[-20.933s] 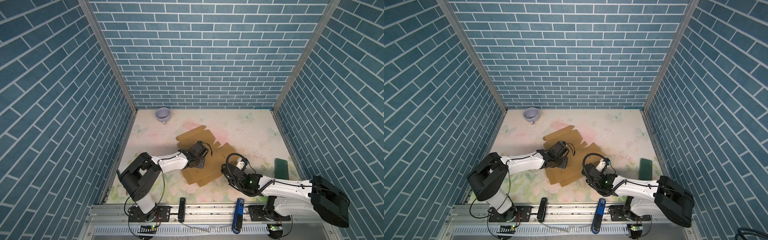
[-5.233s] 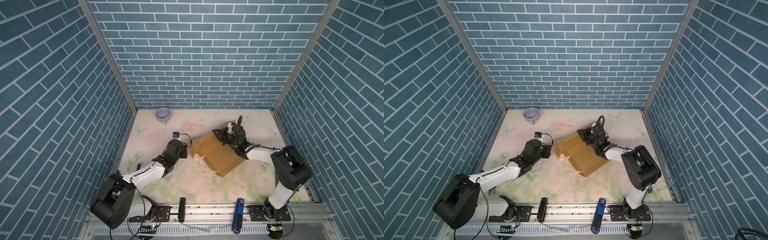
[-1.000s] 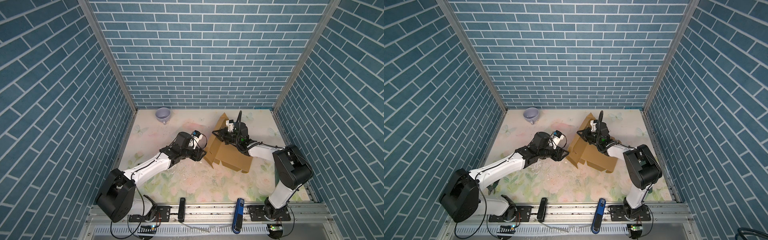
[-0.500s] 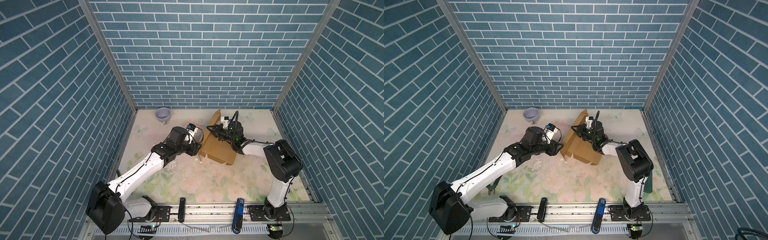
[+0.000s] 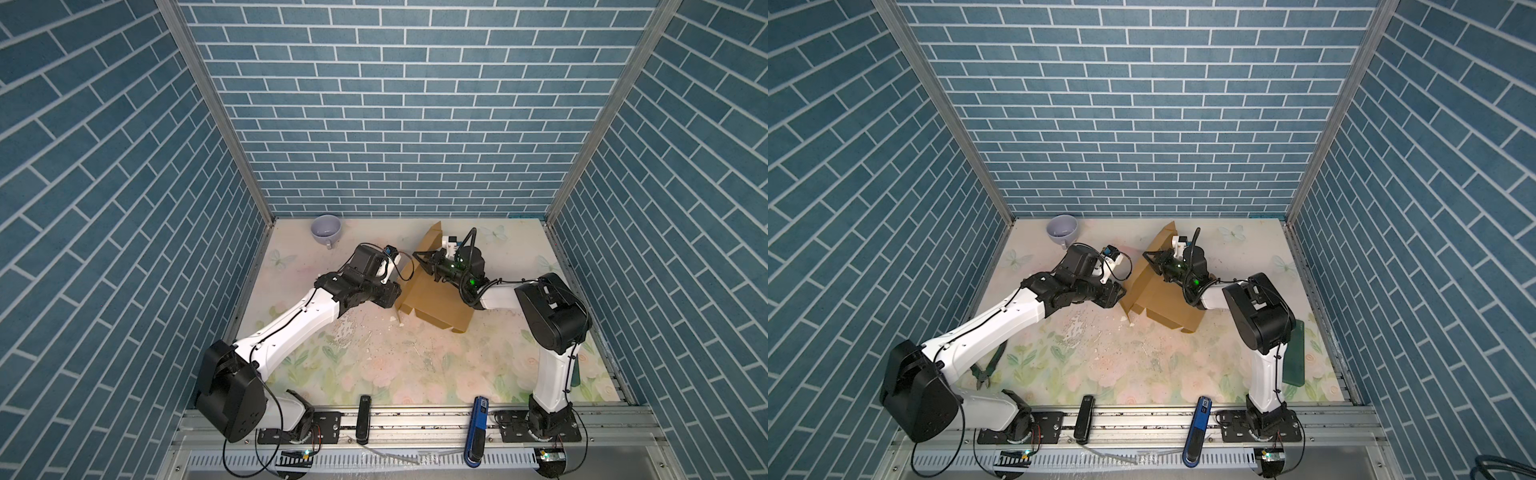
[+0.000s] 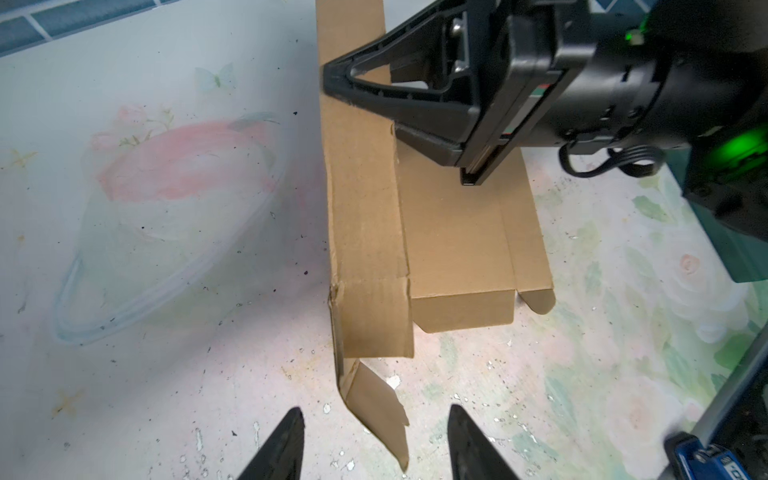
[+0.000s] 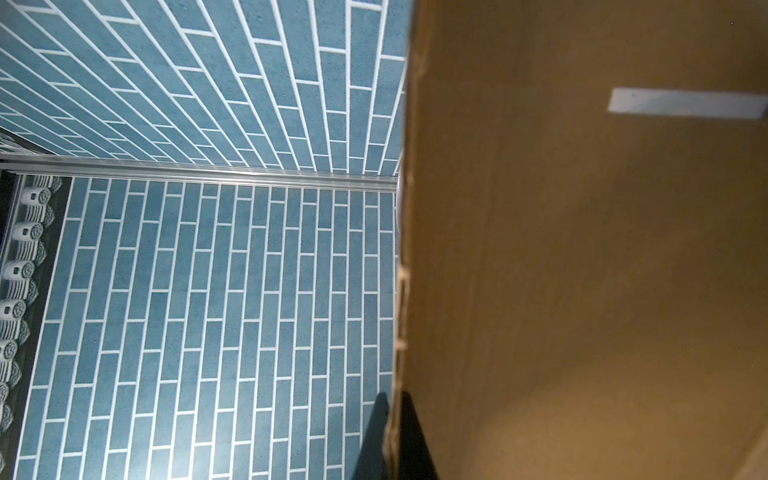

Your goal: Fold the paper box

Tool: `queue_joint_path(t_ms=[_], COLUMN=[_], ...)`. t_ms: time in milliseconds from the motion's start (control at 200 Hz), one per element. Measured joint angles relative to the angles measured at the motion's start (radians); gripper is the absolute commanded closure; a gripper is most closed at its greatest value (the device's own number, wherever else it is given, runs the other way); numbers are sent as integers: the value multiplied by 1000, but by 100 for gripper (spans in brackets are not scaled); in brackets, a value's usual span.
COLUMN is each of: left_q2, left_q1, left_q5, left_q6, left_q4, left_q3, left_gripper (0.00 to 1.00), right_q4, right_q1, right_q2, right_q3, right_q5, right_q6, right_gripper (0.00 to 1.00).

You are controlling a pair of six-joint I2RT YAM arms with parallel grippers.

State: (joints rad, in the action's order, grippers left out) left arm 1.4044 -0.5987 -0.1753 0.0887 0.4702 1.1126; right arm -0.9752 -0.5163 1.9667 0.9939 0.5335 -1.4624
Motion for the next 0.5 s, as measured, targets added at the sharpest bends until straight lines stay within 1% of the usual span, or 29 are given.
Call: queue_joint_path(t_ms=[500], left_q2=[152], left_q1=[0], left_q5=[49], left_q6=[-27], left_q4=[20], left_q3=[81], left_gripper=[45], right_q4=[-29], right_q1=[7], right_q2=[0], right_q3=[0], right_q5=[6], right_q6=[-8], right_gripper=[100])
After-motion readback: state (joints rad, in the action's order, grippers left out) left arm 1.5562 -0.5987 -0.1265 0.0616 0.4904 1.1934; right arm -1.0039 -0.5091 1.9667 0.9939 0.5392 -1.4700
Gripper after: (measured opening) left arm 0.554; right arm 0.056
